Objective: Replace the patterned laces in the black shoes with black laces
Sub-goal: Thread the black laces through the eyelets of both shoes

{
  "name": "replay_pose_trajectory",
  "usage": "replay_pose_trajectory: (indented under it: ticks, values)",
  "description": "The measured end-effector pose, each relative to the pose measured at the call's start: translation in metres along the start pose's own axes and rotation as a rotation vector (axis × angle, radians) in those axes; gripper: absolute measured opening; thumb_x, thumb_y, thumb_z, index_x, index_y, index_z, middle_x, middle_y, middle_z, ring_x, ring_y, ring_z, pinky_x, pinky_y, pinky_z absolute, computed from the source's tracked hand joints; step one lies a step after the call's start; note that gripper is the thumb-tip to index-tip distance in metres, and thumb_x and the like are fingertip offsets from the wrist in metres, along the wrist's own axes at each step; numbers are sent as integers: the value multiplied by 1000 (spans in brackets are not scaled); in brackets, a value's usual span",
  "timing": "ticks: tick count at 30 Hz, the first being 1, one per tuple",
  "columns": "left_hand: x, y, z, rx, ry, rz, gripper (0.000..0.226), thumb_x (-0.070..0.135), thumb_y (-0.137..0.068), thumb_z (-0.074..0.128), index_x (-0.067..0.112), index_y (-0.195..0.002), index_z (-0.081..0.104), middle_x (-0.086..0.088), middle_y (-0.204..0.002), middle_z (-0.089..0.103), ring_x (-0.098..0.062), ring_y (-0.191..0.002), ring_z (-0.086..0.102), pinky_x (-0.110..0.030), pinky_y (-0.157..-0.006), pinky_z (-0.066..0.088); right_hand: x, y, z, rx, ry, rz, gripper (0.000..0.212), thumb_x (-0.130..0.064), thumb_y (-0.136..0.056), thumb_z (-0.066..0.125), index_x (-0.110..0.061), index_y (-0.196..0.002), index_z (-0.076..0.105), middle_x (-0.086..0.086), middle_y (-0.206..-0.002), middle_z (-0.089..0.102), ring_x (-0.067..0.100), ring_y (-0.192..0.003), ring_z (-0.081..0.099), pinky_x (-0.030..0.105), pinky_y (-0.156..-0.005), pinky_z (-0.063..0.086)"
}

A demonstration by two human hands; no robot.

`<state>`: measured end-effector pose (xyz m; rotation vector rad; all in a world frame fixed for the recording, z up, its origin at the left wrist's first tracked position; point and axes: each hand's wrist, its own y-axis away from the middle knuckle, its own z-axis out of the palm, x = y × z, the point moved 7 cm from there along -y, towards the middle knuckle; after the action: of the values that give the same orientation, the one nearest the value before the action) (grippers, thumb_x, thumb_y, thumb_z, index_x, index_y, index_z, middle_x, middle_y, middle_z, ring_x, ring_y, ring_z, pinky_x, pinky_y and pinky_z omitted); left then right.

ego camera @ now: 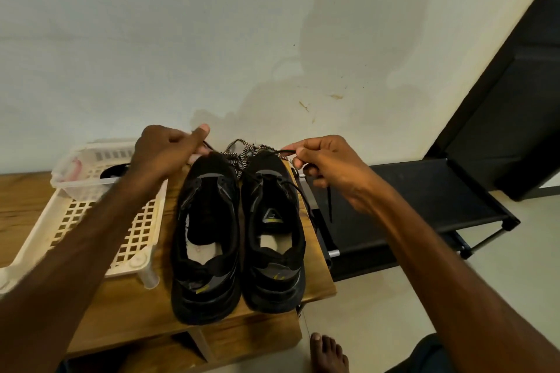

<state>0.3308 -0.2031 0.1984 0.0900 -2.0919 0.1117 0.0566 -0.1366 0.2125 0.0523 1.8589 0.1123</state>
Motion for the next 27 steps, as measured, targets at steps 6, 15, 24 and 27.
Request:
replay_pose_trajectory:
  ticks: [6, 15, 24, 27]
  values:
    - [52, 34, 38, 49, -454, 520, 35, 43, -97, 61, 26, -127, 68, 6, -108, 74, -23, -114, 53, -42, -89, 52, -5, -1, 18, -70, 159, -125, 25, -2, -104, 49, -10, -125, 60, 5, -92, 79, 12, -63, 58, 20, -47, 42]
    - [66, 43, 69, -186, -203, 655, 19, 28, -101, 60, 27, -108, 78, 20, -82, 74, 7, -83, 65, -10, -76, 43, -11, -3, -1, 129, 383, -246, 14, -29, -98, 68, -18, -105, 73, -5, -73, 77, 1, -57, 66, 13, -58, 45]
    - [46, 18, 42, -62, -279, 601, 18, 29, -98, 61, 30, -98, 79, 22, -77, 73, 7, -85, 66, -29, -85, 55, 9, -3, -12, 136, 395, -80, 12, -13, -97, 70, -3, -97, 76, 6, -74, 77, 9, -57, 70, 19, -51, 55]
    - [43, 12, 35, -41, -318, 588, 18, 28, -98, 60, 31, -96, 78, 23, -75, 72, 11, -82, 62, -22, -72, 49, 11, -2, -18, 187, 472, -59, 25, -33, -89, 78, -11, -78, 76, 1, -64, 74, 6, -48, 64, 17, -46, 51]
